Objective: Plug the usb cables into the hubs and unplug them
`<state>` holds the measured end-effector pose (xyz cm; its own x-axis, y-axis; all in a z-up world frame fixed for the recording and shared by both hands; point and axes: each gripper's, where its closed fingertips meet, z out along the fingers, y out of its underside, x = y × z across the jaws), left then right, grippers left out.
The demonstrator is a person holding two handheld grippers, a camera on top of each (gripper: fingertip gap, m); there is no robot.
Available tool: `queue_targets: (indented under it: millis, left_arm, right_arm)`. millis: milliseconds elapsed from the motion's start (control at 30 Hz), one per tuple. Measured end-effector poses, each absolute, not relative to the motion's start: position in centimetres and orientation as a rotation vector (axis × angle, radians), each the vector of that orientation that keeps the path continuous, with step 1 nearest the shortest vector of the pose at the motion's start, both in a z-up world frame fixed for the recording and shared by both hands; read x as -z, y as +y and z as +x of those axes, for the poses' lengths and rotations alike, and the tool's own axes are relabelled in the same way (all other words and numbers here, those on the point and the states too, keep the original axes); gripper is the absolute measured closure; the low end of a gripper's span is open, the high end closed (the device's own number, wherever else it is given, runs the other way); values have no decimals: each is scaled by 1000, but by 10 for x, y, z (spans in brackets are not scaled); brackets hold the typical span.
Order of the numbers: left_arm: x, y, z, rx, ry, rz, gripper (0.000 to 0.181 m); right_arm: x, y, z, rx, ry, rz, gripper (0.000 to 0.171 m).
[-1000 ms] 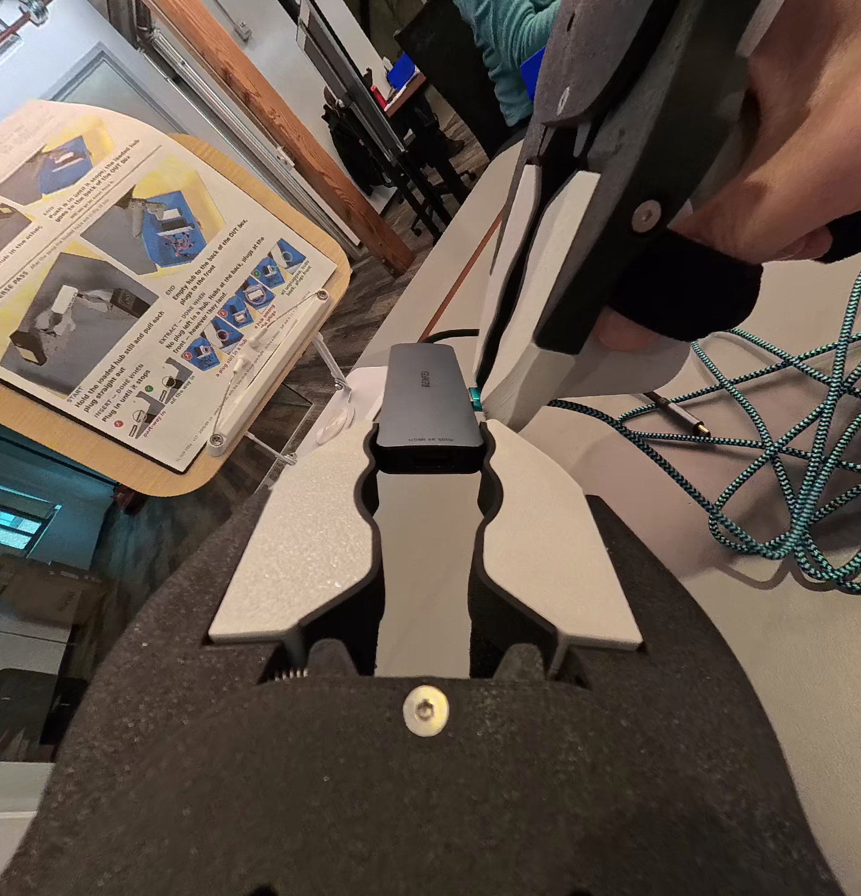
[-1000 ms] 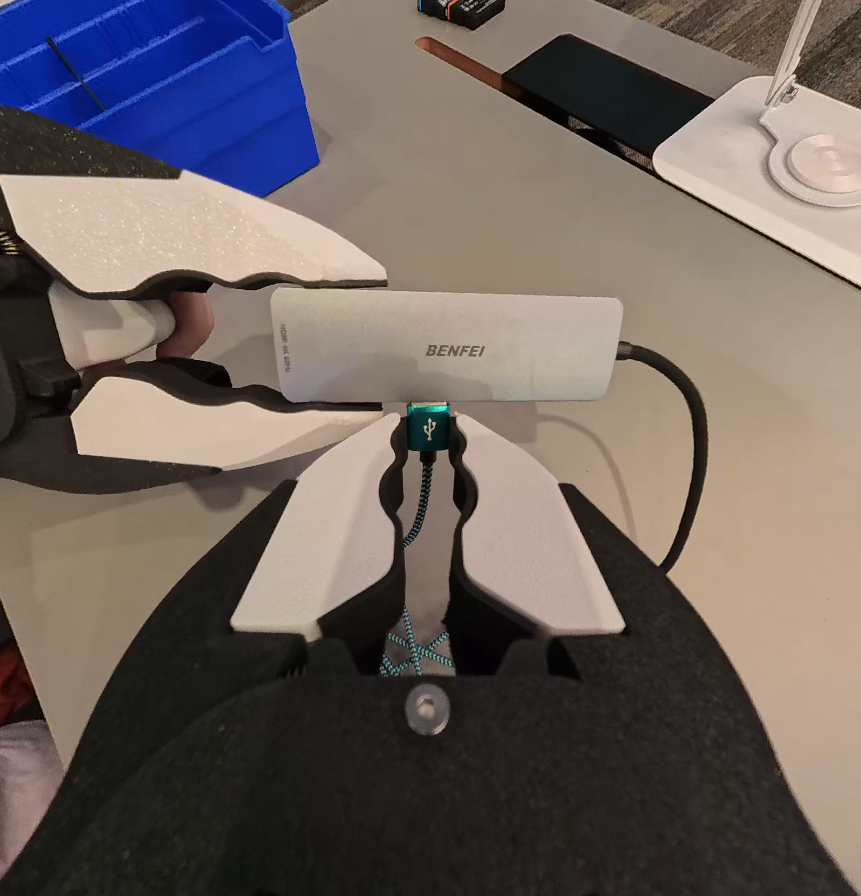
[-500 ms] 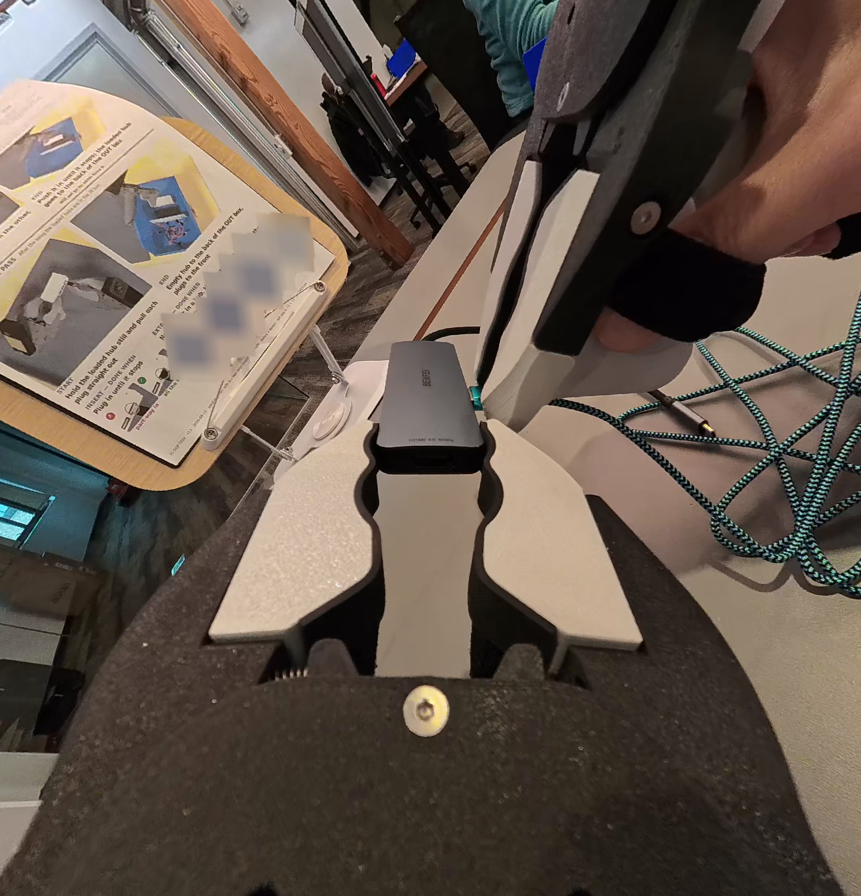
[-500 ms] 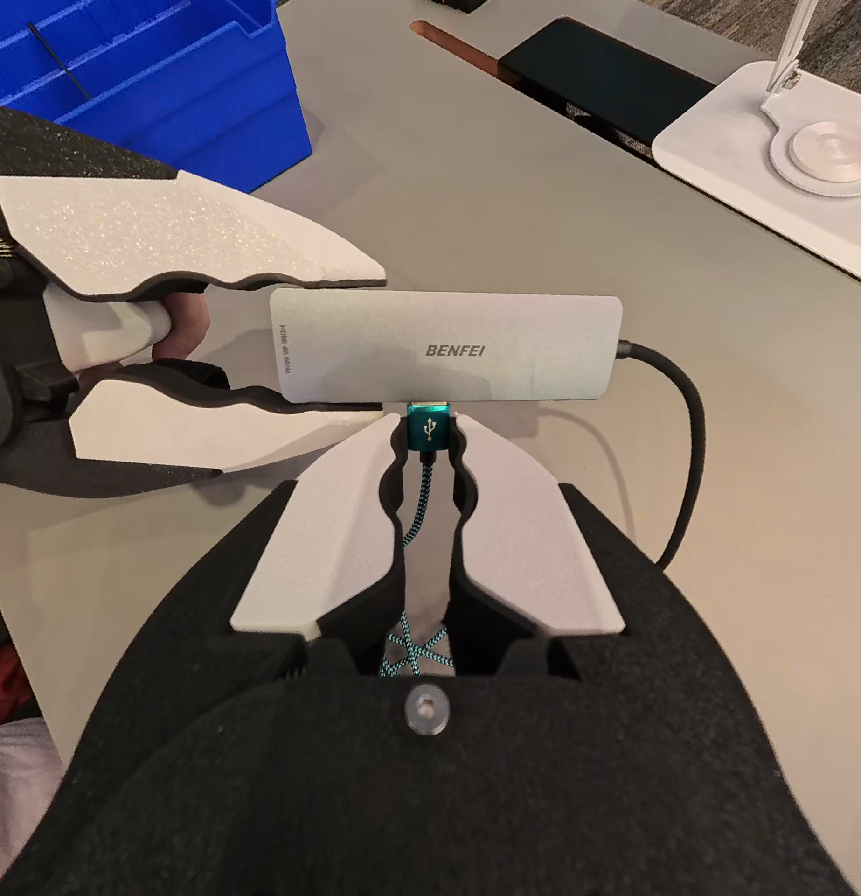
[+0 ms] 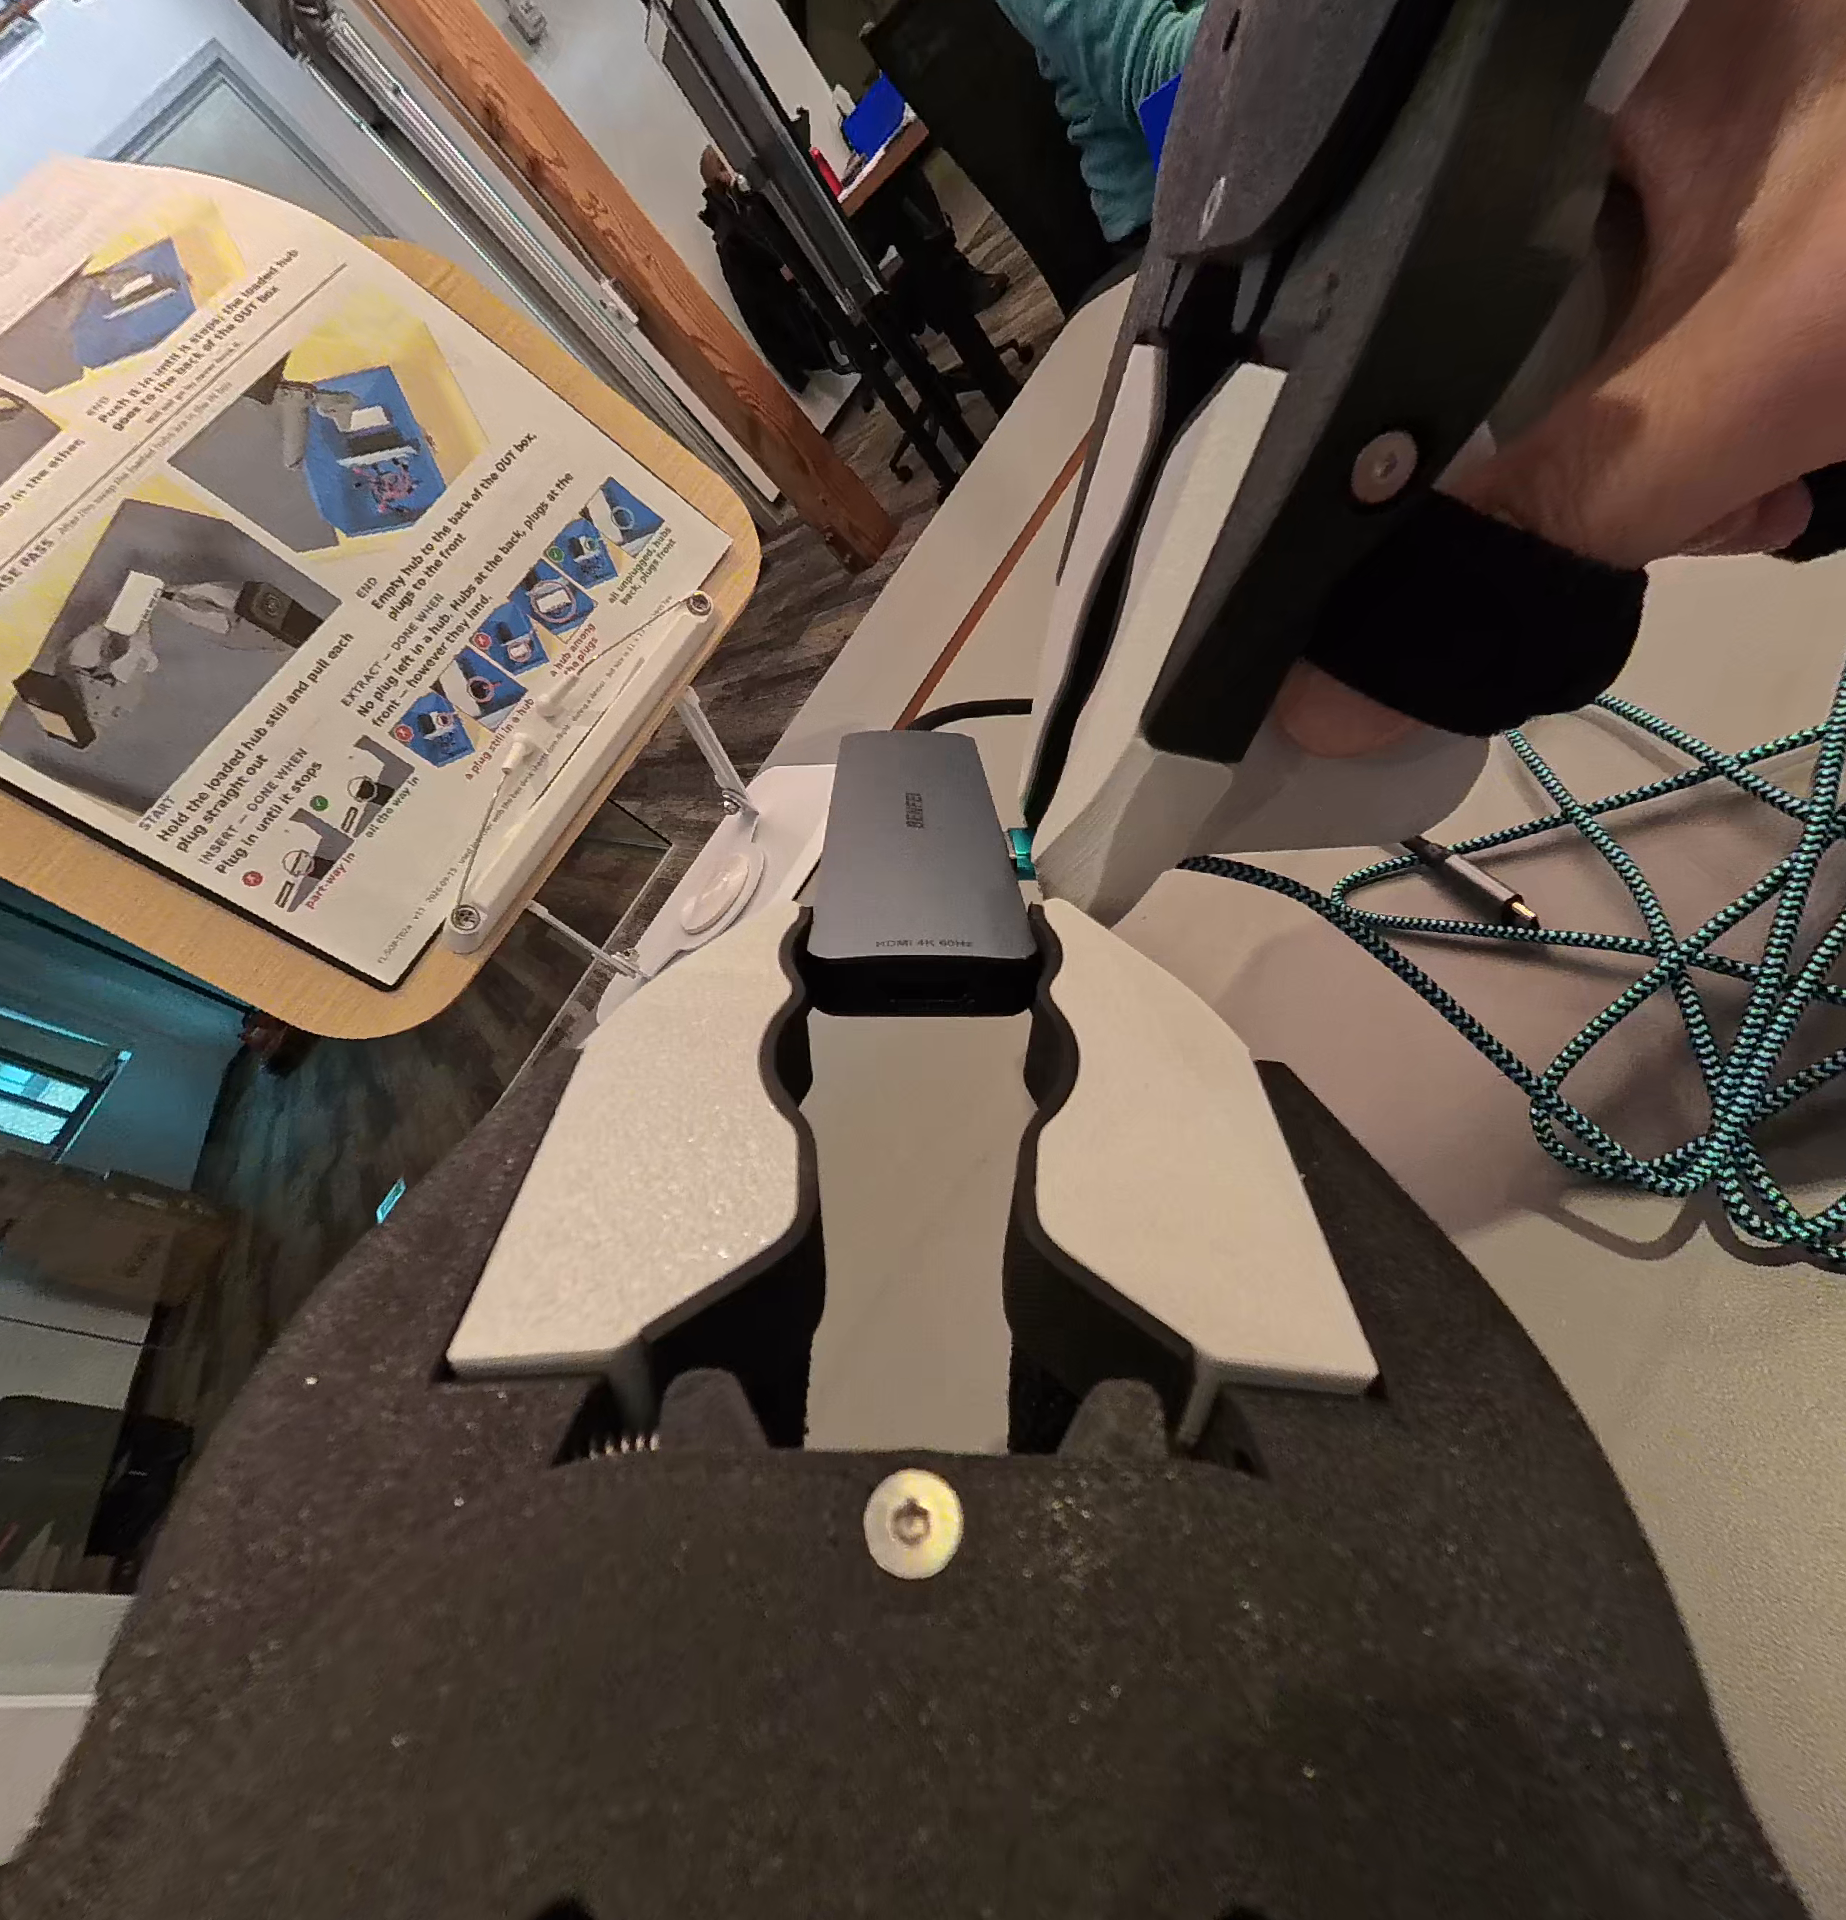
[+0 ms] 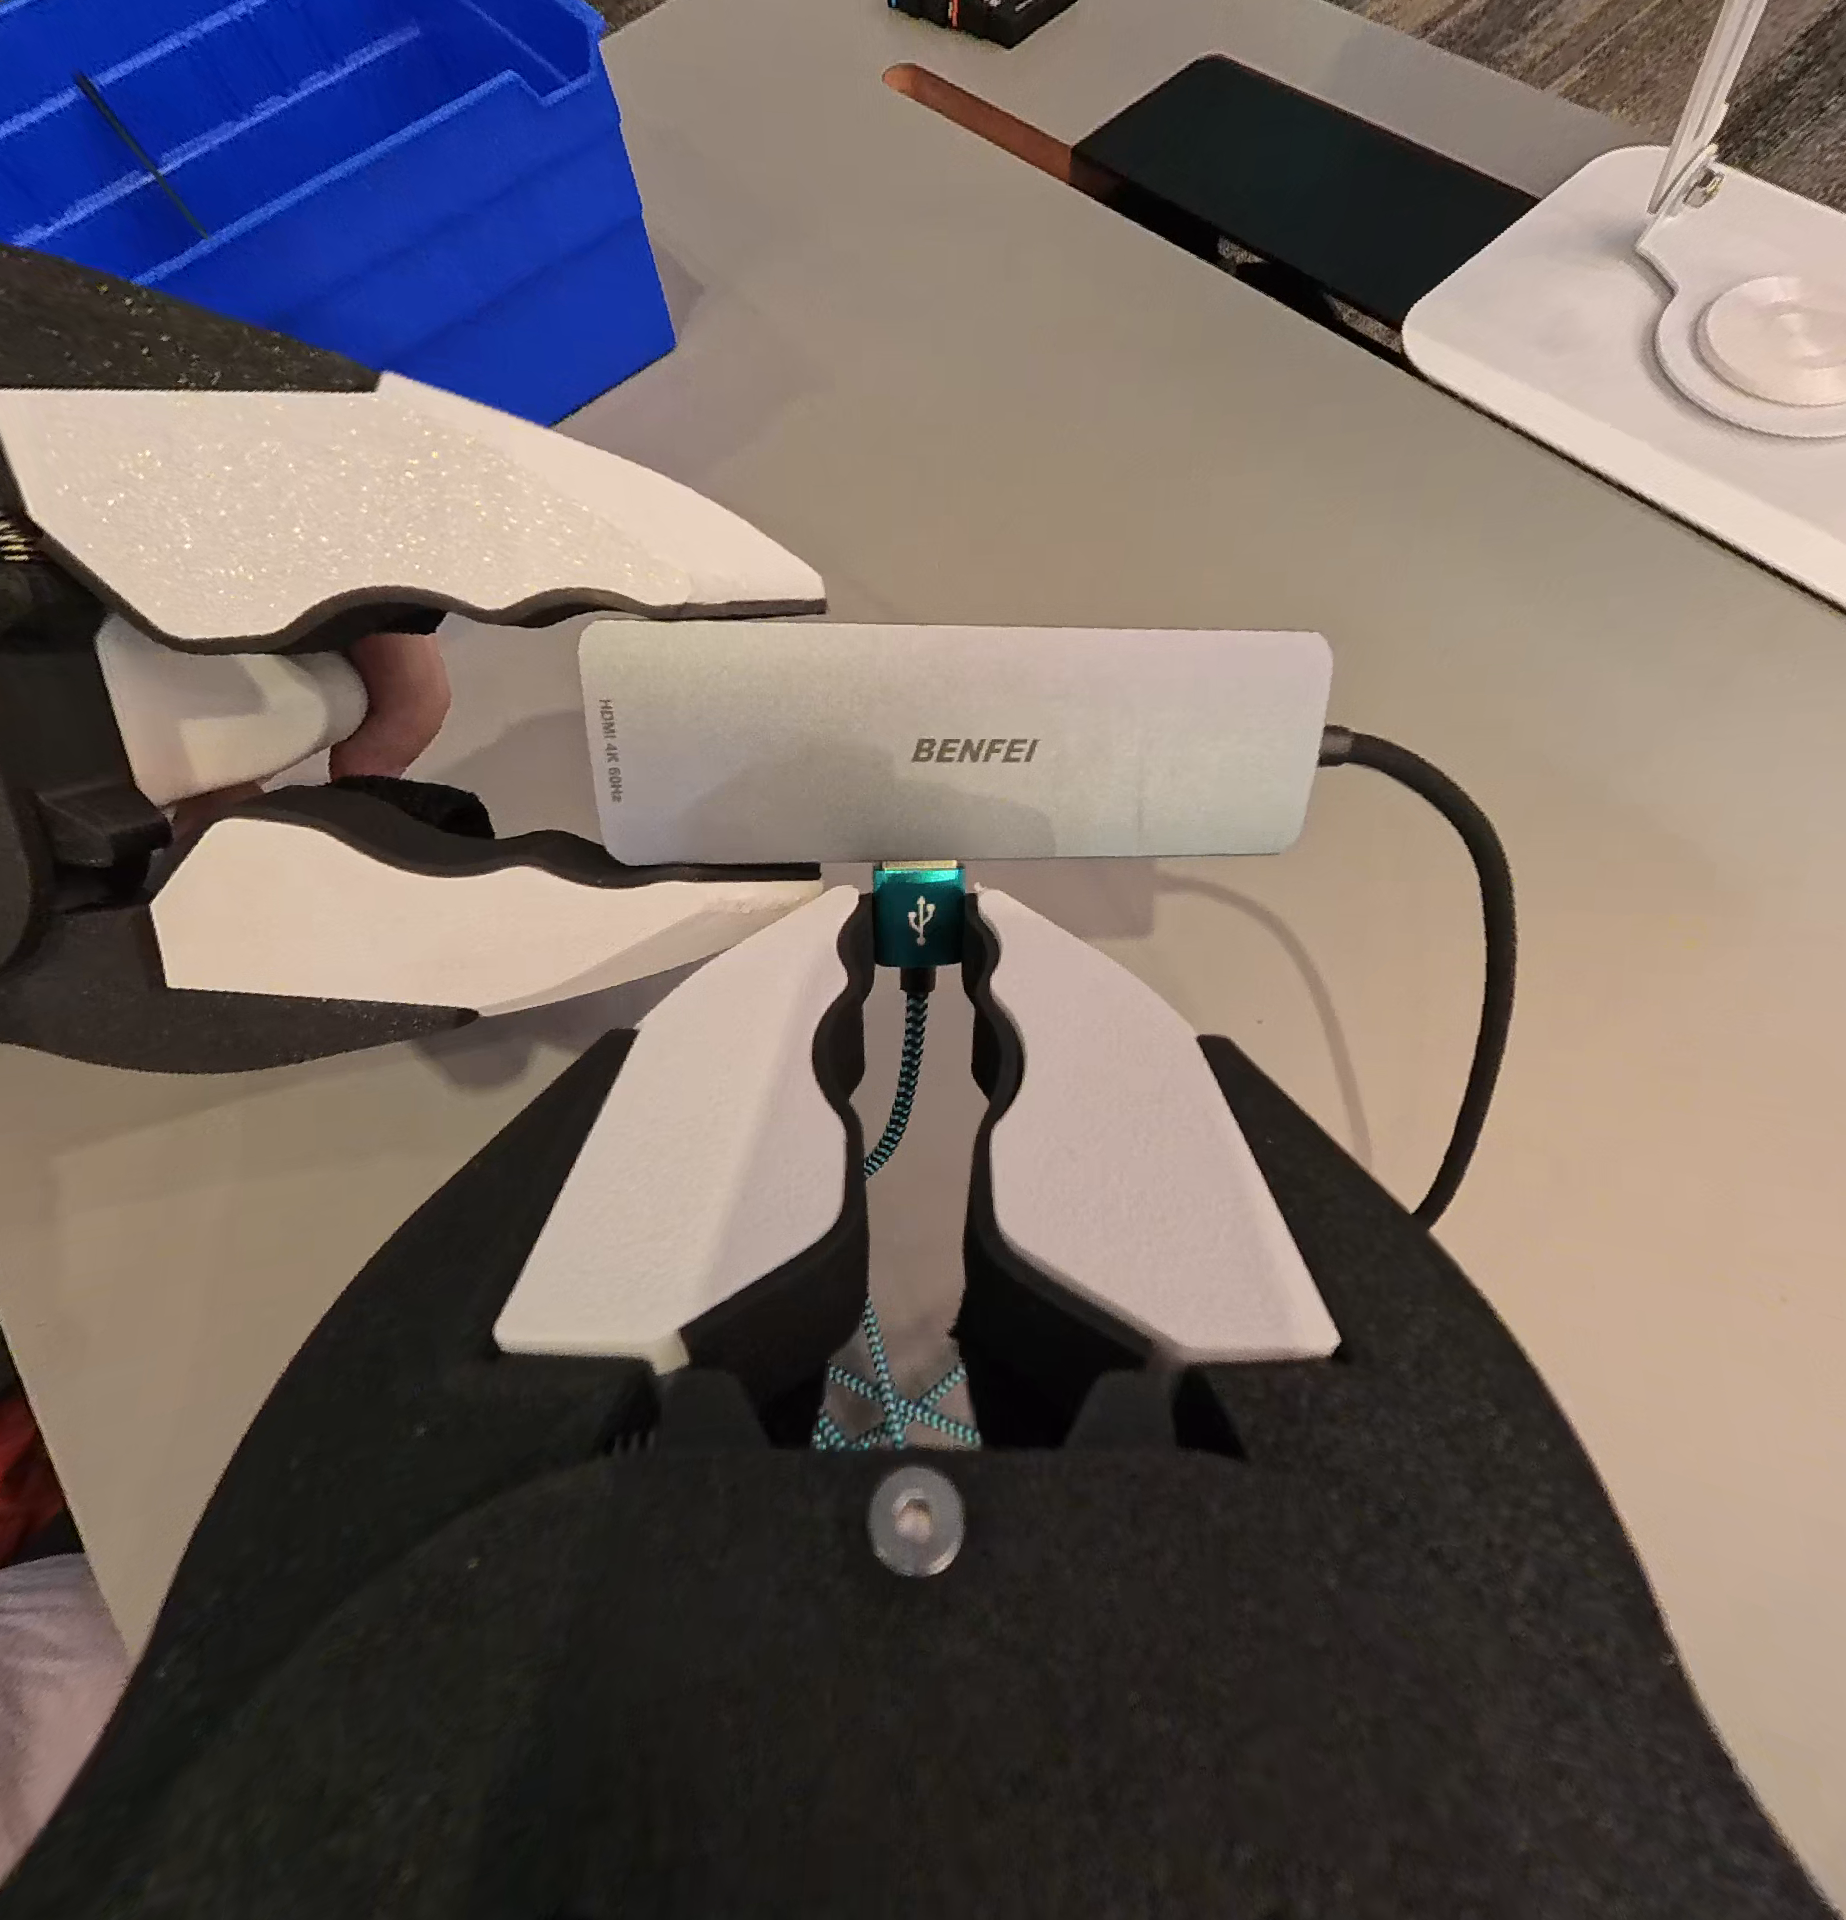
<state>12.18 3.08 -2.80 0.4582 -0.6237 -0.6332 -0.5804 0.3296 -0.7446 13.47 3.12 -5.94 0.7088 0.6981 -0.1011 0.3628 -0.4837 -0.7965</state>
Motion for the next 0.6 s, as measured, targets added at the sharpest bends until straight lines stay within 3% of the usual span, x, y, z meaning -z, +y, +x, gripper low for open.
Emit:
queue_targets:
  millis: [100,200,433,600]
  left_arm:
    - [25,32,120,54,1166,-1329,143]
    - [20,34,118,85,1128,-1343,143]
    - [10,33,118,134,1074,-1346,143]
    - [5,31,120,108,1092,-1326,143]
  right_arm:
    - [54,34,133,-516,-811,-2027,155]
    - [51,37,137,-472,-755,-1909,131]
    - [33,30,138,-471,-661,-1568,131]
    - [36,30,137,-730,-452,-1536,143]
